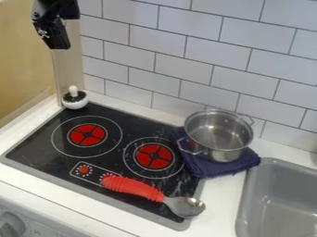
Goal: Move the silver bowl to the upper left side of the stove
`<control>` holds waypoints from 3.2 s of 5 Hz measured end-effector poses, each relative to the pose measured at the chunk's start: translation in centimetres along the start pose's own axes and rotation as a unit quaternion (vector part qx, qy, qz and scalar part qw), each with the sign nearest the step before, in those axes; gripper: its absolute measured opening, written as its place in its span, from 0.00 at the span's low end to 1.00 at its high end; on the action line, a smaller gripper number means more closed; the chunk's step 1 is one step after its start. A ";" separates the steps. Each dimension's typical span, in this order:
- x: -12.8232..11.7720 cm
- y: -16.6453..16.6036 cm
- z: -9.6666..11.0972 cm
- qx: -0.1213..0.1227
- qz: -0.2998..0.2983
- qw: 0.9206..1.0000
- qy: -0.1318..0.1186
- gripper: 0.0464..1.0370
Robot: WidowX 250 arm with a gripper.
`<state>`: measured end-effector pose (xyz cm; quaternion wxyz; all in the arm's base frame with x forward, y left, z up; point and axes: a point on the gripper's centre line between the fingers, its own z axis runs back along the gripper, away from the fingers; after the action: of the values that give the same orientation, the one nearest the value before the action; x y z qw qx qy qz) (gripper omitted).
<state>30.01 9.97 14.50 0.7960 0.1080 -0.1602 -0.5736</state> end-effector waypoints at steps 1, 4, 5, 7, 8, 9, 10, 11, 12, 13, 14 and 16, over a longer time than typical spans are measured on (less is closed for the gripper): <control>0.1 -1.8 -1.4 -0.034 -0.001 0.999 -0.007 0.96; 4.7 -4.8 -3.5 -0.090 -0.311 0.931 -0.171 0.96; 7.0 -6.1 -5.2 -0.101 -0.413 0.878 -0.221 0.96; 11.3 -8.3 -7.8 -0.117 -0.596 0.753 -0.254 0.96; 13.3 -8.6 -8.8 -0.118 -0.628 0.719 -0.274 0.96; 14.9 -8.7 -9.5 -0.127 -0.659 0.690 -0.271 0.96; 15.5 -8.4 -10.2 -0.125 -0.665 0.687 -0.266 0.96; 15.5 -7.2 -10.8 -0.126 -0.673 0.684 -0.251 0.96; 15.3 -7.0 -11.0 -0.131 -0.674 0.686 -0.241 0.96; 15.0 -6.9 -12.0 -0.131 -0.673 0.690 -0.230 0.96; 15.8 -6.9 -12.3 -0.137 -0.686 0.678 -0.227 0.92; 16.6 -8.0 -12.7 -0.152 -0.702 0.653 -0.240 0.31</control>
<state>32.62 -8.47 2.12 0.0954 -0.0758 -0.1325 -0.9837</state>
